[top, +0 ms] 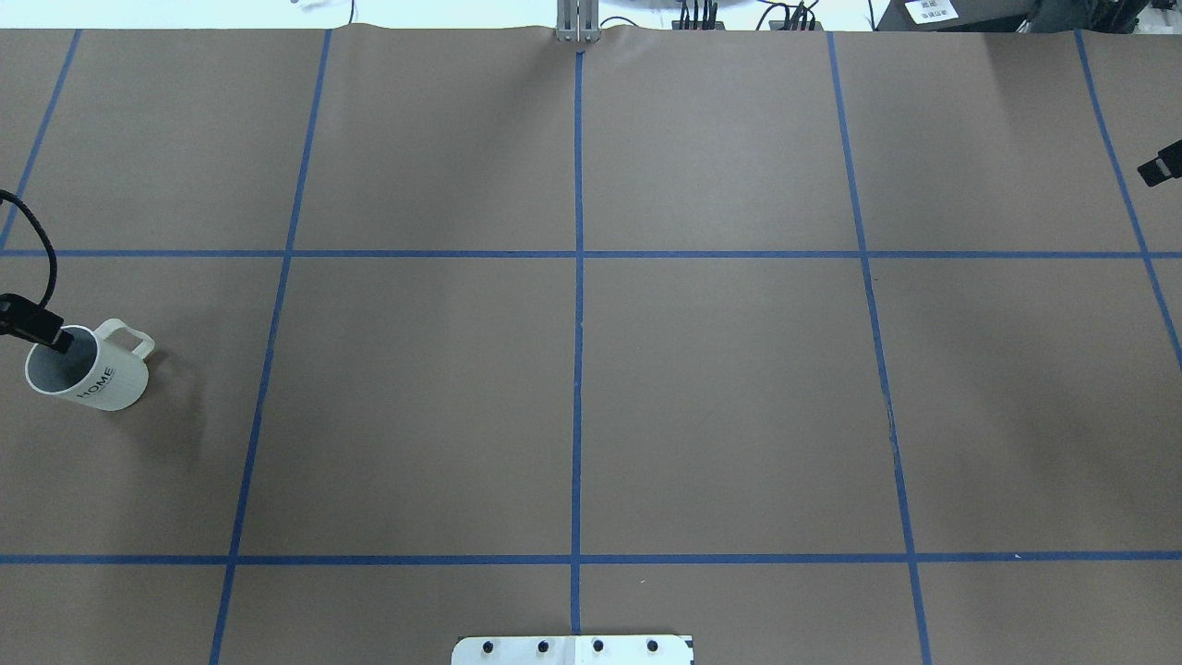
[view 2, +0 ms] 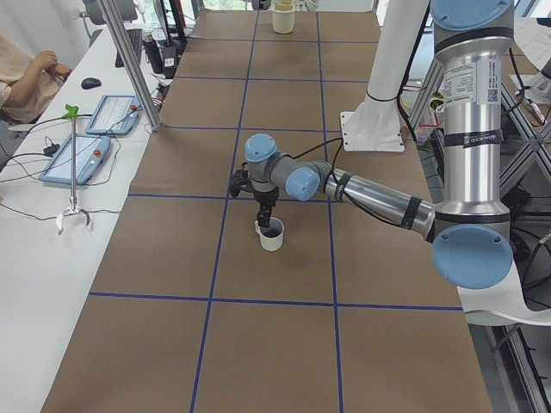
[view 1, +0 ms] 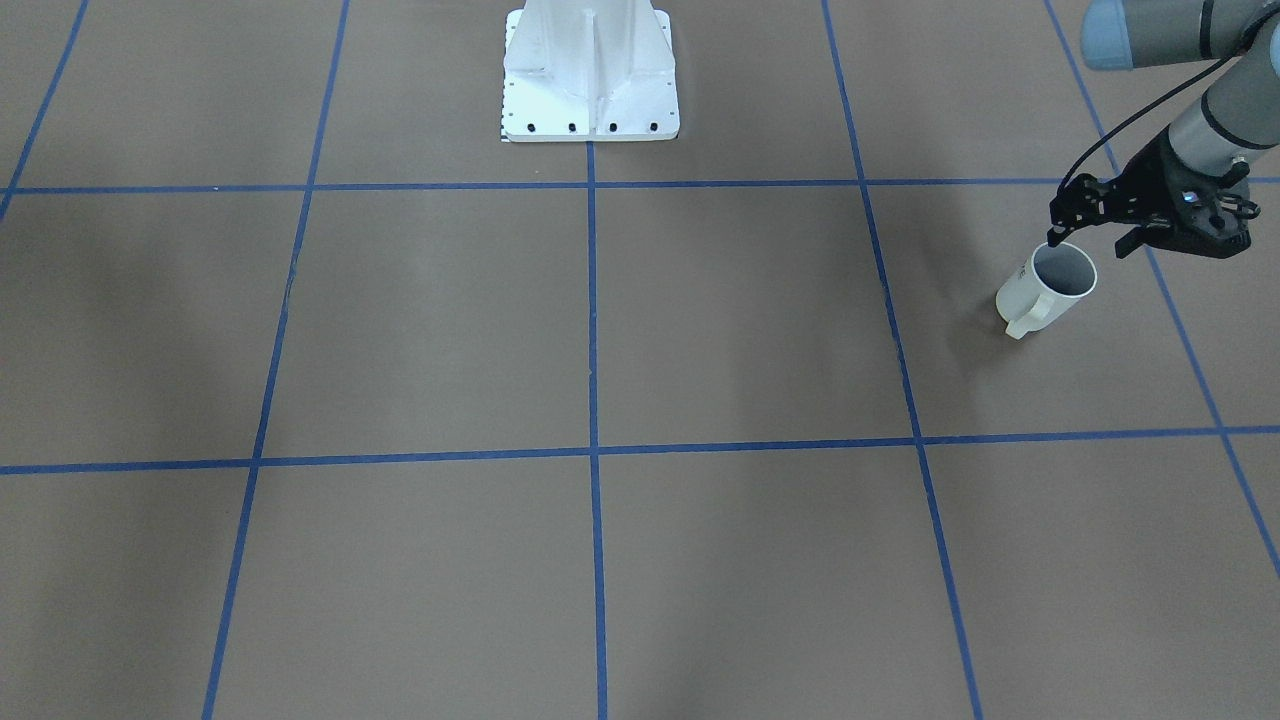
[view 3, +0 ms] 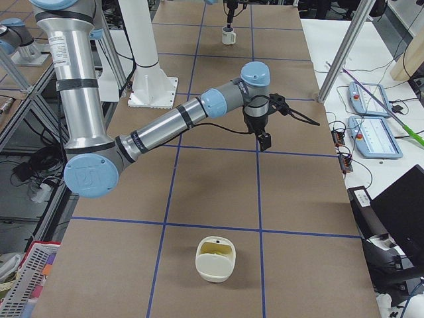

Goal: Left arm hands cup to right arm to dump lemon

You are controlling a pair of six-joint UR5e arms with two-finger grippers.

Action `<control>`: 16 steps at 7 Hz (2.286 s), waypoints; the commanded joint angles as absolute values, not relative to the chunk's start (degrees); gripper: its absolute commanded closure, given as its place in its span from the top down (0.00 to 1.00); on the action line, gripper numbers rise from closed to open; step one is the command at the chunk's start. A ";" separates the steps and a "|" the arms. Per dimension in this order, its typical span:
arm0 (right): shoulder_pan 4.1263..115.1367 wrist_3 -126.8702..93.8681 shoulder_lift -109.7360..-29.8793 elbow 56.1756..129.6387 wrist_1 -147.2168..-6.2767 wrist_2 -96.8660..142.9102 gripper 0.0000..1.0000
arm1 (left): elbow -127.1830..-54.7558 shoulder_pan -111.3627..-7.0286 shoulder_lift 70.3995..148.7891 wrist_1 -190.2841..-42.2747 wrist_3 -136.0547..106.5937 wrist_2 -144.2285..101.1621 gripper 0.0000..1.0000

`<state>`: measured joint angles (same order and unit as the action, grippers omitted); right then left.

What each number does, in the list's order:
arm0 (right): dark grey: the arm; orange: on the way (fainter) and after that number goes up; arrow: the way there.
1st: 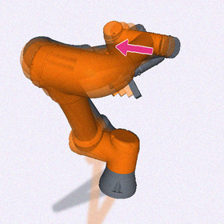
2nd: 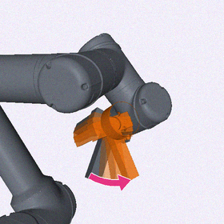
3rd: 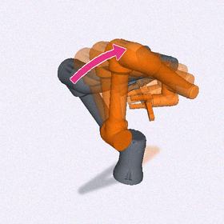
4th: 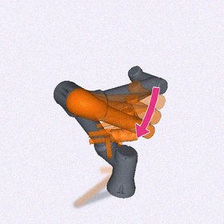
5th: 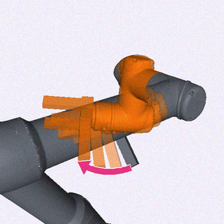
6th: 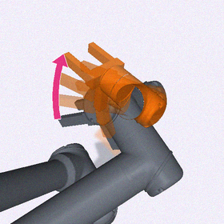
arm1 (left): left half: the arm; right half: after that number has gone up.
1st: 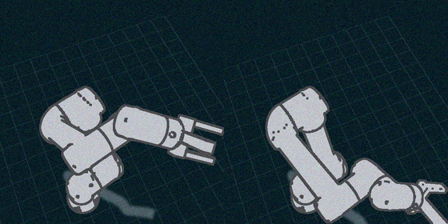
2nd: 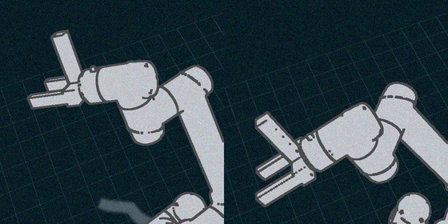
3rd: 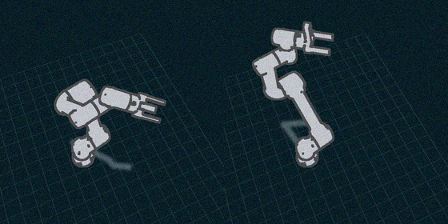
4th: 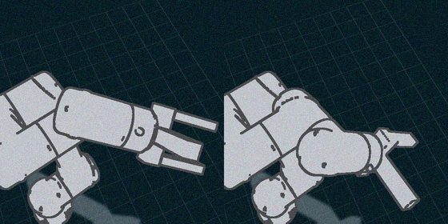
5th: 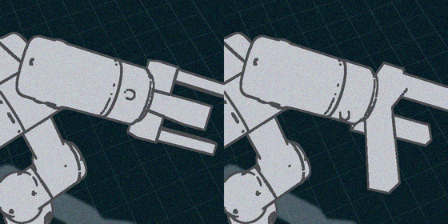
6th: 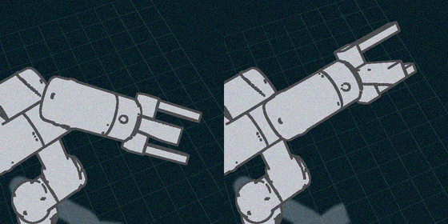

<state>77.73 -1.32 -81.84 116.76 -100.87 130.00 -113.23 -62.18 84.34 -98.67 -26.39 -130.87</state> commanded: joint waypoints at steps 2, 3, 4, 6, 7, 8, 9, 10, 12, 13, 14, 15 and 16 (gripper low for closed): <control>78.14 -1.23 -81.22 117.60 -102.66 129.99 1.00 | -114.79 -65.65 84.29 -98.44 -26.19 -130.26 0.99; 78.31 -0.80 -81.30 117.34 -102.66 129.99 1.00 | -114.87 -65.74 84.46 -98.52 -26.19 -130.34 0.99; 78.48 -0.79 -81.73 117.60 -102.83 129.99 1.00 | -114.96 -65.74 84.55 -98.53 -26.19 -130.34 0.99; 78.75 0.43 -83.75 117.16 -104.14 129.73 1.00 | -114.52 -69.16 83.77 -98.35 -23.66 -130.69 0.99; 79.01 4.96 -86.20 116.90 -105.46 129.29 1.00 | -114.00 -70.47 82.63 -97.74 -19.38 -130.78 0.99; 79.54 10.58 -88.57 114.28 -105.47 129.72 1.00 | -112.69 -72.84 82.36 -94.51 -13.51 -130.78 0.99; 79.63 10.98 -90.33 113.47 -105.64 129.73 1.00 | -112.41 -76.17 82.53 -90.74 -11.01 -130.96 0.99; 79.63 11.16 -93.48 111.47 -104.69 129.73 1.00 | -112.24 -78.20 82.70 -87.48 -10.99 -131.04 0.99; 82.51 11.07 -95.35 112.14 -104.50 130.17 1.00 | -105.78 -82.60 82.44 -87.45 -1.38 -135.75 1.00; 83.40 11.07 -95.36 112.50 -104.59 131.65 1.00 | -105.30 -82.70 82.27 -87.54 -1.14 -137.79 1.00; 83.50 10.99 -94.84 112.33 -104.59 131.57 1.00 | -105.29 -82.88 82.09 -87.54 -1.14 -137.20 1.00; 83.50 10.64 -94.92 112.59 -104.59 131.66 1.00 | -105.99 -82.97 81.92 -87.45 -1.14 -137.20 1.00; 83.50 10.55 -95.18 112.67 -104.50 131.66 1.00 | -106.78 -83.06 81.91 -87.36 -1.23 -137.20 1.00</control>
<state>83.43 10.74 -95.01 112.52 -104.57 131.58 -106.02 -82.90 82.00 -87.46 -1.26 -137.13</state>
